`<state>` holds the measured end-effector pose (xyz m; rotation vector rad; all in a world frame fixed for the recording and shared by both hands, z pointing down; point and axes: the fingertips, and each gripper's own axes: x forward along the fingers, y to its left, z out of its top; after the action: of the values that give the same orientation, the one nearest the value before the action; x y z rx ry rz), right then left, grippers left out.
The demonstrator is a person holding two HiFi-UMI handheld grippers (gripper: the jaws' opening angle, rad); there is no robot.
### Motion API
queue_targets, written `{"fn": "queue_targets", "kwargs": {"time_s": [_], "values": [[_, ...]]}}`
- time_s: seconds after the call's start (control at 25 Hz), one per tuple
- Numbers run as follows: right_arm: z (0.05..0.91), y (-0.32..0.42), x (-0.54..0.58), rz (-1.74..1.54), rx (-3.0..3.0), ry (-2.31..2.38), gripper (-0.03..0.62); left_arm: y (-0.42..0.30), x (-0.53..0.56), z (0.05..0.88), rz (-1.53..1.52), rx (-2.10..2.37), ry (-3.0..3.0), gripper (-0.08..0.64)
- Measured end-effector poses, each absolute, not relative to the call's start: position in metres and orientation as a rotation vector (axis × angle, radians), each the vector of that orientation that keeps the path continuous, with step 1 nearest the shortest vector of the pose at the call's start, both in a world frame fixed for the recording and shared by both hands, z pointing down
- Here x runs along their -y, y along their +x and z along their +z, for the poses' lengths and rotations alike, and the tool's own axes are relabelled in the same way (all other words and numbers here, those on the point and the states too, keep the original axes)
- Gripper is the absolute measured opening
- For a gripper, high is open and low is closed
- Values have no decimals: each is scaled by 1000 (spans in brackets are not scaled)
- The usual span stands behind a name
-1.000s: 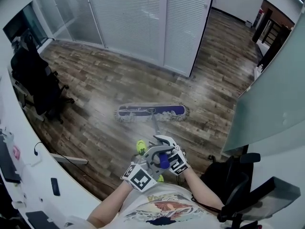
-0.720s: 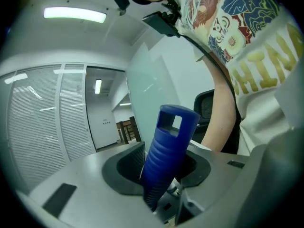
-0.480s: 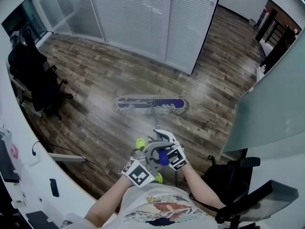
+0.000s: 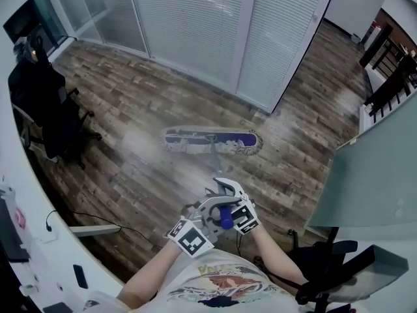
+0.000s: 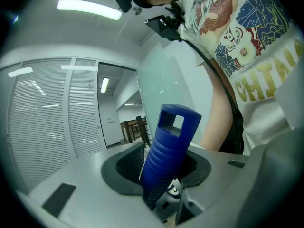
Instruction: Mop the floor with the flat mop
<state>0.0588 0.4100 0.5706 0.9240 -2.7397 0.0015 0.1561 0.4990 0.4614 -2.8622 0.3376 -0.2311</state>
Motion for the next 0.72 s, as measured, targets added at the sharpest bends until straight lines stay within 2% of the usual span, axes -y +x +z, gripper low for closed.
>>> {"fn": "queue_targets", "kwargs": {"time_s": [0.32, 0.72], "values": [[551, 23, -265, 19, 2758, 994, 144, 116, -356, 443, -193, -295, -2877, 149], [556, 16, -140, 27, 2796, 1002, 158, 105, -232, 449, -153, -311, -2878, 151]]}}
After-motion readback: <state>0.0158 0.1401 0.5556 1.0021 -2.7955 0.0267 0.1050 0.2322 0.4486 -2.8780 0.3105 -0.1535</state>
